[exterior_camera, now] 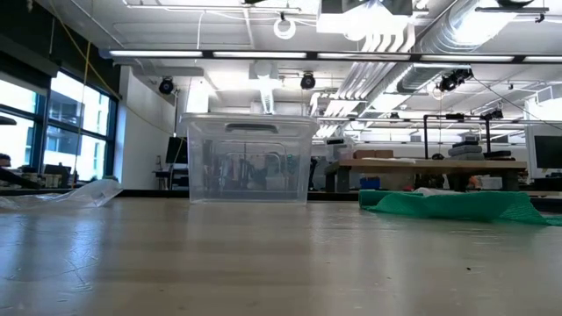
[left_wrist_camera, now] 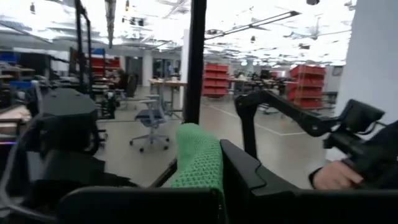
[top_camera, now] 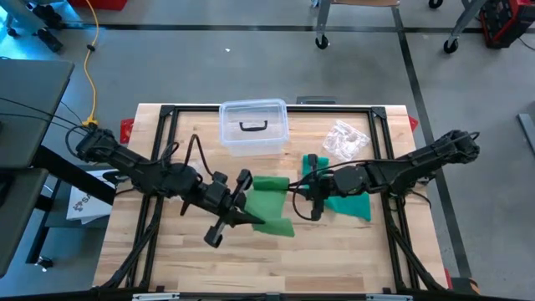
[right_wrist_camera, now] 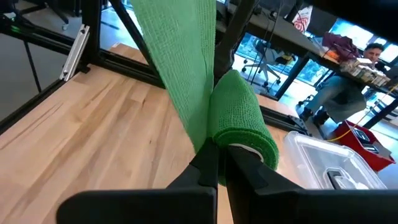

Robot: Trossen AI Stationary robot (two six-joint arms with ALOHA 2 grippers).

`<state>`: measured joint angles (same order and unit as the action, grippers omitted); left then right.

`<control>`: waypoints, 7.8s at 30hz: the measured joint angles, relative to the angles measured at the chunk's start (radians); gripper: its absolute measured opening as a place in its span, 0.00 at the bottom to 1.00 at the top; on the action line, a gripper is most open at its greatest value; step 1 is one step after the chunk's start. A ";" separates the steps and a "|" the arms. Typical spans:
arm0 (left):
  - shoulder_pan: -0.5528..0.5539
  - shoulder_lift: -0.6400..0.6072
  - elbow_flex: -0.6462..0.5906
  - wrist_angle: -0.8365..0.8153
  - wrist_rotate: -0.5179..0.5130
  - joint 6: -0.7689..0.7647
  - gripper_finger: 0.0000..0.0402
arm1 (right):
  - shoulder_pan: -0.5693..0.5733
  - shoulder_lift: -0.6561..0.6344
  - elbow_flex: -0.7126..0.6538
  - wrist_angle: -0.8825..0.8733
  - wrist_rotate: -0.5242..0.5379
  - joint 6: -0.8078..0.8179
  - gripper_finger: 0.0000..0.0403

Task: Roll bandage
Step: Roll the green bandage

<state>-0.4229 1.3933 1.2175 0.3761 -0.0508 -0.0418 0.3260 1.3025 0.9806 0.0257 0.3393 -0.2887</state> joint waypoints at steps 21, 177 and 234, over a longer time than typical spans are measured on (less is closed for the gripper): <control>0.012 -0.001 0.000 -0.027 -0.438 0.140 0.04 | 0.109 0.000 0.000 0.023 -0.012 -0.011 0.00; -0.092 0.169 -0.142 0.377 -0.698 1.676 0.24 | 0.164 -0.203 0.000 0.076 -0.150 0.159 0.00; -0.108 0.167 -0.142 0.313 -0.609 1.599 0.23 | 0.014 -0.261 0.000 0.016 -0.504 0.442 0.00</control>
<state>-0.5305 1.5604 1.0753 0.6891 -0.6602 1.5573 0.3401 1.0416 0.9802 0.0418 -0.1647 0.1532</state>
